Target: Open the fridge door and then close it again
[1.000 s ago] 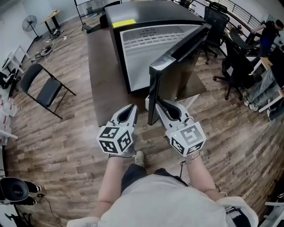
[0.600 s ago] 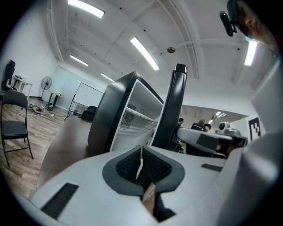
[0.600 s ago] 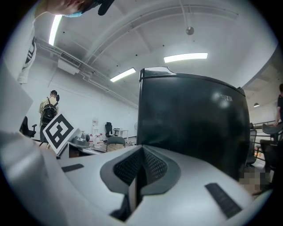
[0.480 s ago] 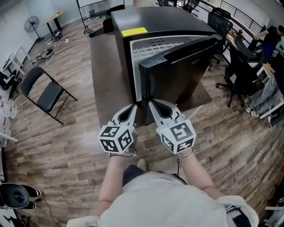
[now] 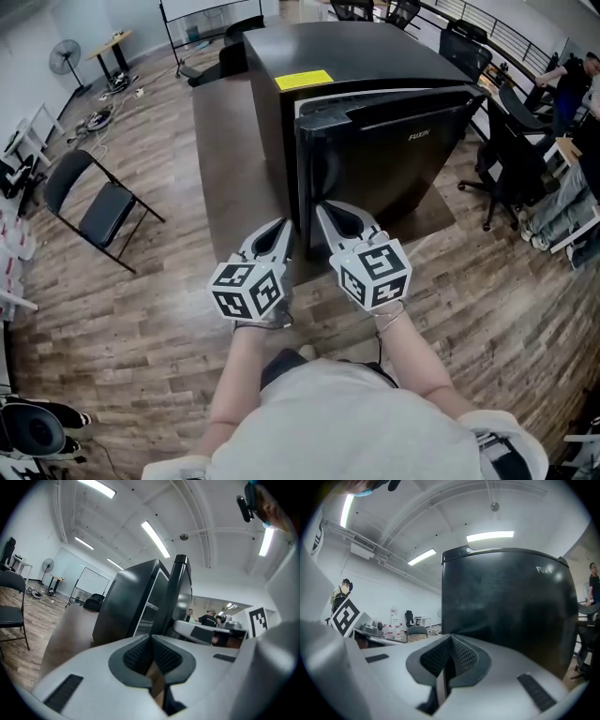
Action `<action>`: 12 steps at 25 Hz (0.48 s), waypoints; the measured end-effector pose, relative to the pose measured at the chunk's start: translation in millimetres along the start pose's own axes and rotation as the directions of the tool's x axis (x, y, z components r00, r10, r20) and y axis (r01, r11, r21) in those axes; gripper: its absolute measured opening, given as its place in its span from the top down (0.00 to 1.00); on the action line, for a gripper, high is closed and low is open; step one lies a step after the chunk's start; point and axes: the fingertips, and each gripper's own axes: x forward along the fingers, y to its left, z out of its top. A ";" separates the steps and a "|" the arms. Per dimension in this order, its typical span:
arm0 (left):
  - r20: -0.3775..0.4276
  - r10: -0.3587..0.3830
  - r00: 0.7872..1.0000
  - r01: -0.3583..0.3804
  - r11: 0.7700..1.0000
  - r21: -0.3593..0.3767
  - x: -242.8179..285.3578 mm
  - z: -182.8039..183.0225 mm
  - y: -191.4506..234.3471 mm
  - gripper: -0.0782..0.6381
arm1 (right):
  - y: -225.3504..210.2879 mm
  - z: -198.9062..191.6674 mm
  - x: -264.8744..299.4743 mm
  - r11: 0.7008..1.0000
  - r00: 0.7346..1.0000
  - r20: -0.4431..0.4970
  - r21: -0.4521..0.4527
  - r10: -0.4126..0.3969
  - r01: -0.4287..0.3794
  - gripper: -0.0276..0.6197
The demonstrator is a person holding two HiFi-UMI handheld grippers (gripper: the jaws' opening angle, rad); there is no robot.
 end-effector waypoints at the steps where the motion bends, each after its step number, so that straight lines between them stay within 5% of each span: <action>1: 0.003 -0.003 1.000 0.003 1.000 -0.002 2.4 2.1 2.9 0.87 | -1.6 0.1 4.6 1.000 1.000 0.000 0.004 -0.003 0.003 0.96; 12: -0.016 -0.056 0.998 0.057 0.998 0.018 22.8 13.2 17.0 0.87 | -19.0 3.3 34.2 0.997 0.998 0.004 0.056 -0.059 0.058 0.96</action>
